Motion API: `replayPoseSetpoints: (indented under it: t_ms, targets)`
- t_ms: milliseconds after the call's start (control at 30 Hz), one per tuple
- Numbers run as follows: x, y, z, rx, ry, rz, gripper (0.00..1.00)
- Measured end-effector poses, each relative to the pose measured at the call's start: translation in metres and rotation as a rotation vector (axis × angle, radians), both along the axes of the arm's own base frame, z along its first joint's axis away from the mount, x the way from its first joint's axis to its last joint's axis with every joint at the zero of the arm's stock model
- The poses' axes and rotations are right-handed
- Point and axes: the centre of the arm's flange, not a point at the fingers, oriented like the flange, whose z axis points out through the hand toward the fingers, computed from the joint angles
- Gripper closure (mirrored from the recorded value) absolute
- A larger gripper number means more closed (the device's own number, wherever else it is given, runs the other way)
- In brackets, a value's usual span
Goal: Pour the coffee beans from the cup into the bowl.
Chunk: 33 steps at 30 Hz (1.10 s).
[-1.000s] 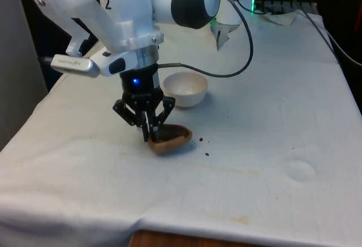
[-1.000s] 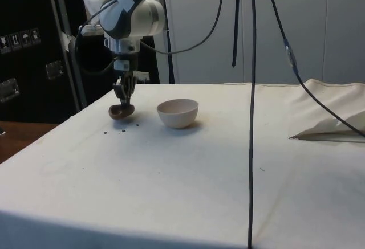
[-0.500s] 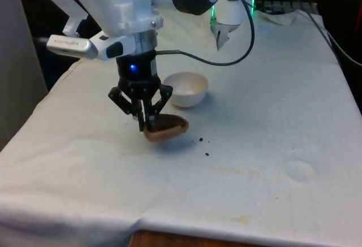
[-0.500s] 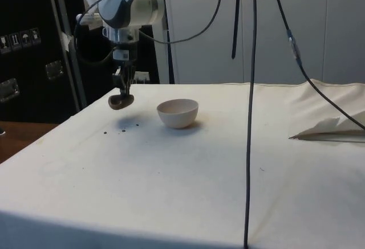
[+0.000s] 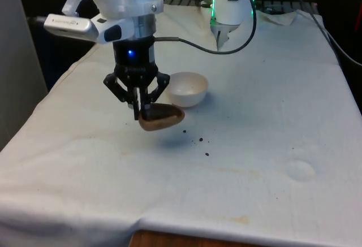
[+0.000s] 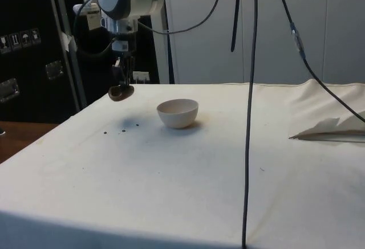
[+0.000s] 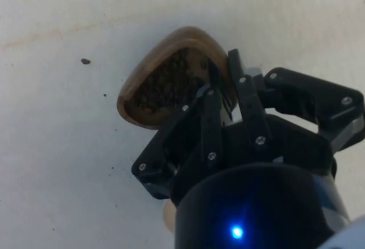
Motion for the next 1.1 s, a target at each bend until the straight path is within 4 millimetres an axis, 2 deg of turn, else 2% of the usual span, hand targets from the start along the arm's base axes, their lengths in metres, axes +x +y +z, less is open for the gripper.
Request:
replayPoseSetpoints:
  t_ms: [267,1100]
  targets:
    - [-0.001,0.003,0.012,-0.024,-0.001,0.006,1.00]
    - [-0.029,0.014,0.039,-0.098,0.031,0.019,1.00]
